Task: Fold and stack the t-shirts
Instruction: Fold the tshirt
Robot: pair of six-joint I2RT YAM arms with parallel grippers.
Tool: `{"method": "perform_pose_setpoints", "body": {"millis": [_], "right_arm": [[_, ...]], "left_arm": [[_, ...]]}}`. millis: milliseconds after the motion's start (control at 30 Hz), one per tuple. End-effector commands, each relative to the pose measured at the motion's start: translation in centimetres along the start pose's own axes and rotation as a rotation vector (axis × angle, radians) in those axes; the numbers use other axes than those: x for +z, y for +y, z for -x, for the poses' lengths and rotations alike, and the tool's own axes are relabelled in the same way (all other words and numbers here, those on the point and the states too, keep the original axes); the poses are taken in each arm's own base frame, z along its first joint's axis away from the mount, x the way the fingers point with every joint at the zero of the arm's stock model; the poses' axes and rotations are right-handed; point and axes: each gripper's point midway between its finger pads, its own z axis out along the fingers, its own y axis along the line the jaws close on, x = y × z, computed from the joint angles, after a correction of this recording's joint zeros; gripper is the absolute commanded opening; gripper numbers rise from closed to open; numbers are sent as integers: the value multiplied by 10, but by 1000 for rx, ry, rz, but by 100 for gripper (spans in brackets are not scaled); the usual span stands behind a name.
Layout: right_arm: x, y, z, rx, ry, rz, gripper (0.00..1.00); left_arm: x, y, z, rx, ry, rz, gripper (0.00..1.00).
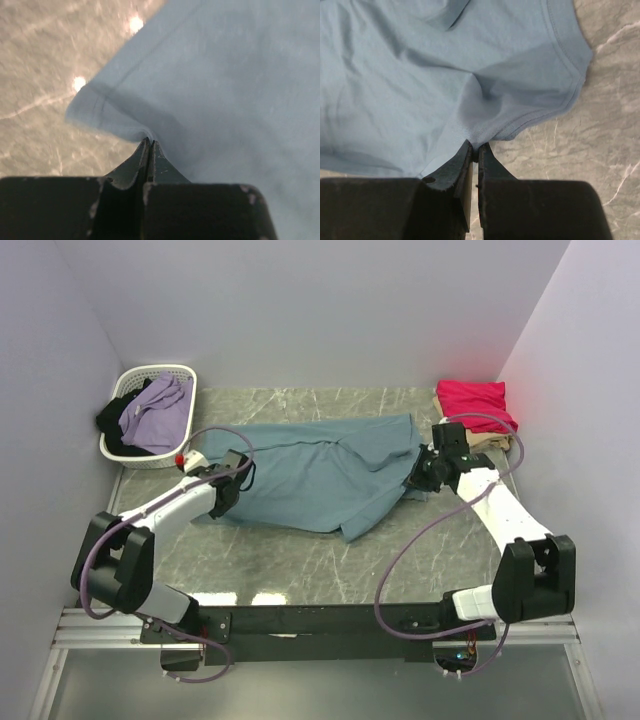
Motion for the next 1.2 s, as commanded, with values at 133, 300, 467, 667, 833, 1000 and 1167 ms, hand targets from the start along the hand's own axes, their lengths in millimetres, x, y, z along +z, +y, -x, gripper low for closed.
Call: {"method": "perform_pose_setpoints", "body": {"millis": [133, 300, 467, 667, 833, 1000, 1167], "right_arm": [[11, 3, 37, -3, -50, -14, 0], [16, 4, 56, 7, -68, -27, 0], [27, 8, 71, 32, -56, -26, 0], [47, 7, 83, 55, -35, -44, 0], [73, 5, 81, 65, 27, -51, 0], [92, 1, 81, 74, 50, -72, 0], [100, 2, 89, 67, 38, -65, 3]], "left_arm": [[9, -21, 39, 28, -76, -15, 1], [21, -36, 42, 49, -69, -14, 1], [27, -47, 52, 49, -84, -13, 1], [40, -60, 63, 79, -93, -4, 1], [54, -68, 60, 105, -77, 1, 1], [68, -69, 55, 127, -81, 39, 1], [73, -75, 60, 127, -100, 37, 1]]}}
